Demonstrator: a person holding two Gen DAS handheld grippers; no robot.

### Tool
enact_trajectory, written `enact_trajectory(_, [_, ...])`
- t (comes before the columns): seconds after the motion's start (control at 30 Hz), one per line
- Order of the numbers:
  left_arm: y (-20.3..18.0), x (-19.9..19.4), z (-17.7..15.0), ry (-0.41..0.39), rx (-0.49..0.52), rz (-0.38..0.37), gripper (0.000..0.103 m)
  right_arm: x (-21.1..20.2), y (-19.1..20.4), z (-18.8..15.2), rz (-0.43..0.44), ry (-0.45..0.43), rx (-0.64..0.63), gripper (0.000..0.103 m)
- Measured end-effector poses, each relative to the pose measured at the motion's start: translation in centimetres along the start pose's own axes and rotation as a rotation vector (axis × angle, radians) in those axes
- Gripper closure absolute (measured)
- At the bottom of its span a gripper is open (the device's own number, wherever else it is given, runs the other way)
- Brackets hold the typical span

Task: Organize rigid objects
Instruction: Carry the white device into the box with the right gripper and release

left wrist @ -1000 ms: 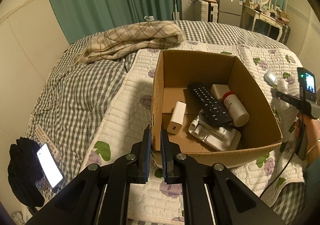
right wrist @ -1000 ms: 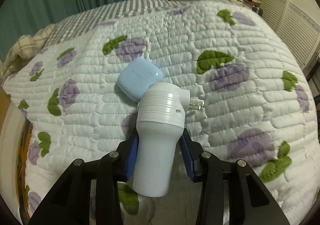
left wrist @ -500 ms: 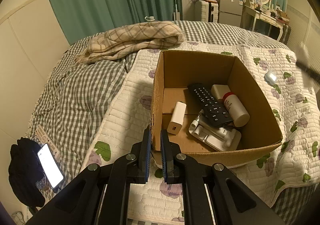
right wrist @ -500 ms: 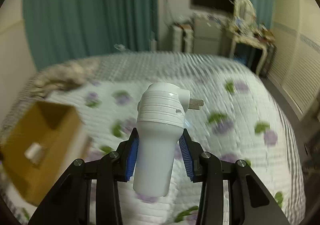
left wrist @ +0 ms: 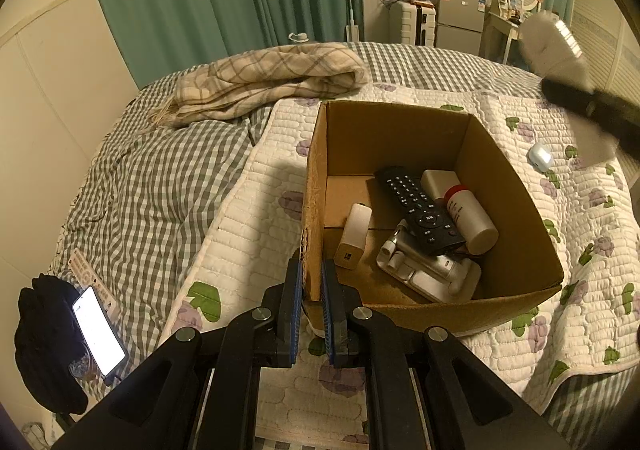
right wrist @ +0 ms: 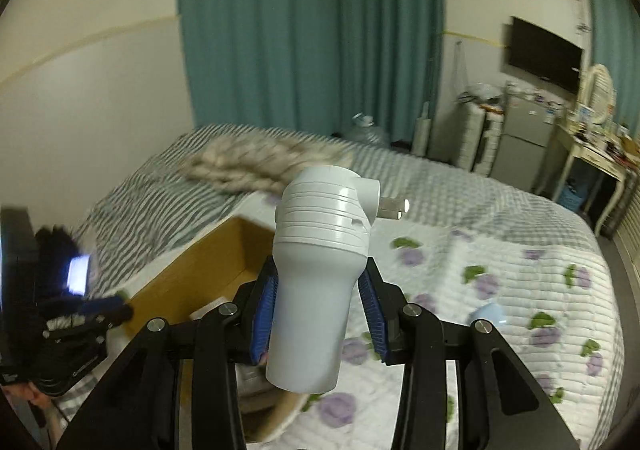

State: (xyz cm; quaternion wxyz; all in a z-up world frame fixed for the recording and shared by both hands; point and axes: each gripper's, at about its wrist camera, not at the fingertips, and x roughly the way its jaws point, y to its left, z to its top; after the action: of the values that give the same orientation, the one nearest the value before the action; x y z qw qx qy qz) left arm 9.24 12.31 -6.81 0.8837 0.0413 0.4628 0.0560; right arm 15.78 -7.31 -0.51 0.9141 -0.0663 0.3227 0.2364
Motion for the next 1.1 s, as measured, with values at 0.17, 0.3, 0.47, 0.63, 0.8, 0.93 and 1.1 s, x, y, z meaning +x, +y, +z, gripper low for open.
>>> enact_trajectory(0.17, [0.0,0.0,0.0,-0.002,0.001,0.002,0.095,2.6,3.2,-2.3,0.058,0.081,-0.059,0.064])
enact_trajectory(0.3, [-0.1,0.1,0.0,-0.002,0.0,0.001,0.095,4.4,4.4,-3.7,0.087,0.147,-0.085,0.064])
enact_trajectory(0.47, [-0.1,0.1,0.0,-0.002,0.002,0.001,0.095,6.6,5.1,-4.8,0.105,0.208,-0.086,0.064])
enact_trajectory(0.63, [-0.1,0.1,0.0,-0.002,0.004,0.003,0.095,8.0,5.4,-5.3,0.097,0.241,-0.078,0.064])
enact_trajectory(0.8, [-0.1,0.1,0.0,-0.002,0.002,0.001,0.095,8.6,5.9,-5.3,0.09,0.246,-0.073,0.063])
enact_trajectory(0.93, [-0.1,0.1,0.0,-0.002,0.001,0.001,0.095,9.0,6.2,-5.2,0.082,0.246,-0.071,0.063])
enact_trajectory(1.1, [-0.2,0.2,0.1,-0.001,0.001,-0.001,0.095,9.0,6.1,-5.2,0.073,0.24,-0.053,0.048])
